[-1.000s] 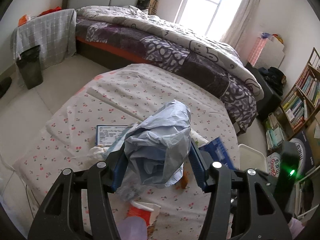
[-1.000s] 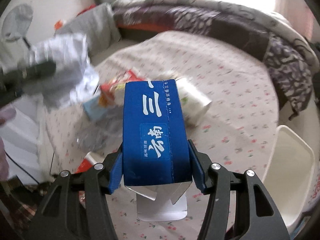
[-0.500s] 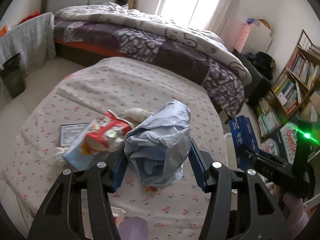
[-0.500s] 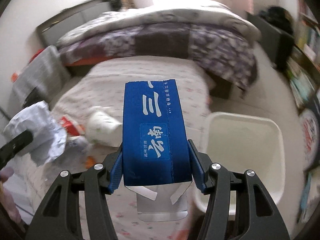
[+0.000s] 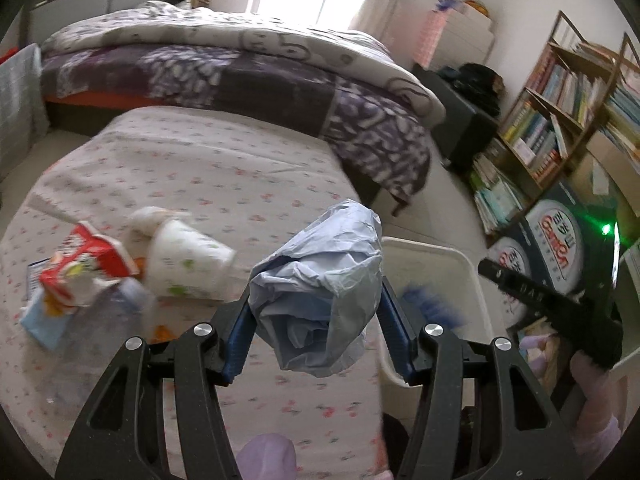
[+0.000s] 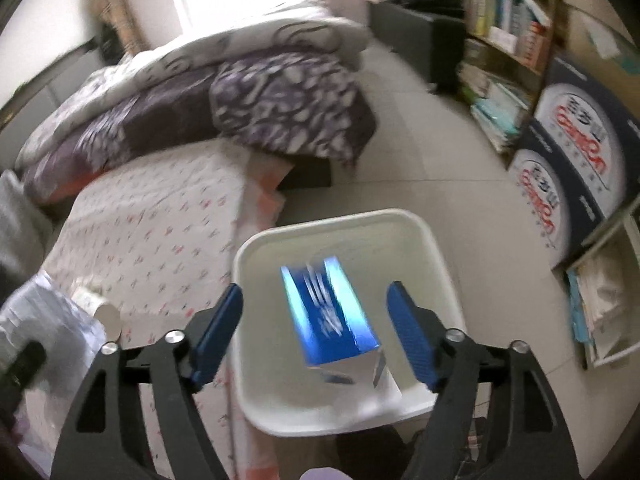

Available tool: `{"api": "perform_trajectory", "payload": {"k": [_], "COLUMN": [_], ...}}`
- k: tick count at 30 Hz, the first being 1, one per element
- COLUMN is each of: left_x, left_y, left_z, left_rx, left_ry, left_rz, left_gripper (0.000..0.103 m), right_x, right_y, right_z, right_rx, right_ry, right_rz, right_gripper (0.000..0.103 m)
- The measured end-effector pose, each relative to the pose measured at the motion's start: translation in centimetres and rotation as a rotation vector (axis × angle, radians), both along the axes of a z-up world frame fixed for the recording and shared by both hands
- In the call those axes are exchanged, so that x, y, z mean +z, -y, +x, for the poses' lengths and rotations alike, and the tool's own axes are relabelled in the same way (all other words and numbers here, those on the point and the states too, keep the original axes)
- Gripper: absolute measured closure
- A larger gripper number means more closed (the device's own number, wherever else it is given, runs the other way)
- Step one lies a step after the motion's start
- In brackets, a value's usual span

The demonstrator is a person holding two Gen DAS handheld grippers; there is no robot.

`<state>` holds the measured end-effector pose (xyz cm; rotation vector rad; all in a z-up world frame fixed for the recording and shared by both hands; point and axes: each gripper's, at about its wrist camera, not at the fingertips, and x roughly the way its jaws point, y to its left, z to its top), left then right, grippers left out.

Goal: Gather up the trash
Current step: 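Drop the blue box into the white bin with the right gripper while the left drops the bag, then grasp the red noodle cup with the left gripper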

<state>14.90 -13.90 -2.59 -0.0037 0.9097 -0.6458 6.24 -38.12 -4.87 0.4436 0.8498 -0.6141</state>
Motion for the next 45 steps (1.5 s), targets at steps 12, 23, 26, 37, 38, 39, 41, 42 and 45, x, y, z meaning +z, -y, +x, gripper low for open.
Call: {"api": "perform_trajectory", "payload": {"k": [12,23,26,37,38,39,41,42,45], "left_x": [-1.7,-1.4,-1.4,-0.9,-1.0,-1.1,-1.4,-1.5,-1.9], "left_y": [8.5,11.1,10.2,5.7,5.3,4.8,3.5,2.8,0.7], "left_z": [-2.8,-3.4,-3.4,-3.1,-3.0,-3.0,-2.9,-2.8,-2.6], "left_rx": [-0.147,-0.156,-0.120,0.003,0.009,0.016,0.038,0.051,0.090], "left_ry": [-0.014,0.003,0.017,0.069,0.068,0.066,0.057,0.053,0.043], "left_rz": [0.033,0.000,0.012,0.079,0.091,0.102,0.136,0.157,0.214], "left_gripper": [0.048,0.017,0.017,0.012,0.012,0.012,0.012,0.012,0.012], "right_x": [2.3,2.9,3.1,3.2,3.2,3.2,3.2,3.2,3.2], "right_y": [5.0,6.9,6.6,2.0,1.3,0.7,-0.6,-1.1,-2.9], "right_z": [-3.2,-4.7,-4.5,-2.2,-1.8,-1.5,-0.8,-0.6,0.3], "right_rx": [-0.122,-0.173,-0.163,-0.046,-0.025,-0.012,0.022,0.036,0.081], "right_ry": [0.096,0.149,0.154,0.147,0.145,0.143,0.141,0.141,0.139], "right_rz": [-0.016,0.013,0.013,-0.029,-0.027,-0.027,-0.023,-0.021,-0.018], "right_gripper": [0.024,0.021,0.021,0.018,0.017,0.017,0.016,0.016,0.016]}}
